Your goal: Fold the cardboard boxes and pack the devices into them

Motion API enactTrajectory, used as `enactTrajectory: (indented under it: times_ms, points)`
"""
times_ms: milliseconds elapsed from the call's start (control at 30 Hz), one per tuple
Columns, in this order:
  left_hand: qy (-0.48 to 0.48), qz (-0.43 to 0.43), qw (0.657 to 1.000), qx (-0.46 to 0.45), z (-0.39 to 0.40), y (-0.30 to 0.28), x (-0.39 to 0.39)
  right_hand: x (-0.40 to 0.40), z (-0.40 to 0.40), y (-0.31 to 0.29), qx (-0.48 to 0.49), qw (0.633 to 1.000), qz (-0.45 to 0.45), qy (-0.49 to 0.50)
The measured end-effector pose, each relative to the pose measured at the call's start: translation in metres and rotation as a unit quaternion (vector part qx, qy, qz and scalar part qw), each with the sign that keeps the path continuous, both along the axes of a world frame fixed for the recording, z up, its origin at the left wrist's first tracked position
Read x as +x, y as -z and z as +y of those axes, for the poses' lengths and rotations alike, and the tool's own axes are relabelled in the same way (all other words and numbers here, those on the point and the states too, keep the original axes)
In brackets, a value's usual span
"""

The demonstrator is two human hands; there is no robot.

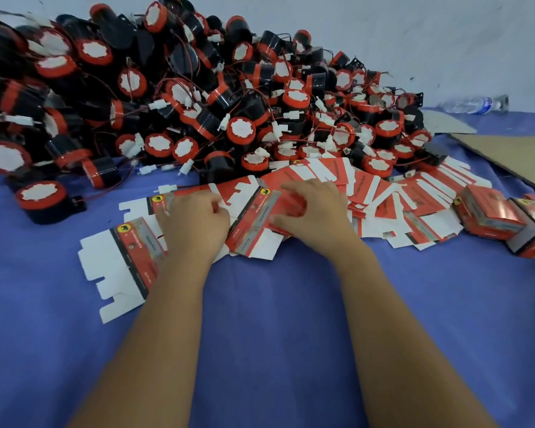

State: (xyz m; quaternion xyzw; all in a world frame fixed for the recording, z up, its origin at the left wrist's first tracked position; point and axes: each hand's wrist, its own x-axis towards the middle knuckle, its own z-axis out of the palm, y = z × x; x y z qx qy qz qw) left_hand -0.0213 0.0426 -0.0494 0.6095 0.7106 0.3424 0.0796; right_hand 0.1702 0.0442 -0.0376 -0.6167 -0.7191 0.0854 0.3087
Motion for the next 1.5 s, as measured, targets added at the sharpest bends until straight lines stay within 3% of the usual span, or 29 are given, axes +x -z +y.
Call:
enactTrajectory:
  times_ms: [233,400,500,933,1133,1233,1300,1367,1433,1500]
  points:
    - [0.020,0.098,0.994,-0.041,0.002,0.002,0.002,-0.003,-0.006,-0.012,-0.015,0.994,0.092,0.064]
    - [0.030,0.115,0.992,-0.047,0.005,0.006,0.007,-0.011,-0.009,-0.013,-0.039,0.998,-0.003,0.041]
    - [0.024,0.098,0.994,-0.041,0.004,0.005,0.006,-0.012,-0.008,-0.013,-0.058,0.998,-0.013,0.024]
    - [-0.023,0.049,0.997,-0.046,0.006,0.005,0.001,0.020,-0.008,-0.028,-0.113,0.984,0.135,0.005]
    - [-0.010,0.069,0.994,-0.079,0.010,0.009,0.001,0.028,-0.006,-0.025,-0.060,0.970,0.226,0.066]
    - [0.013,0.030,0.999,0.010,0.009,0.006,0.001,0.025,-0.004,-0.023,-0.033,0.971,0.214,0.105]
    - [0.134,-0.073,0.987,0.051,0.006,0.004,0.004,0.027,-0.005,-0.025,-0.031,0.974,0.199,0.102]
    - [0.225,-0.139,0.964,-0.026,0.000,0.003,0.009,0.031,-0.009,-0.030,-0.052,0.979,0.185,0.074]
    - [0.227,-0.158,0.957,-0.090,0.000,0.005,0.010,0.042,-0.015,-0.036,-0.085,0.979,0.178,0.048]
    - [0.202,-0.167,0.961,-0.091,0.002,0.006,0.008,0.058,-0.021,-0.041,-0.098,0.972,0.207,0.047]
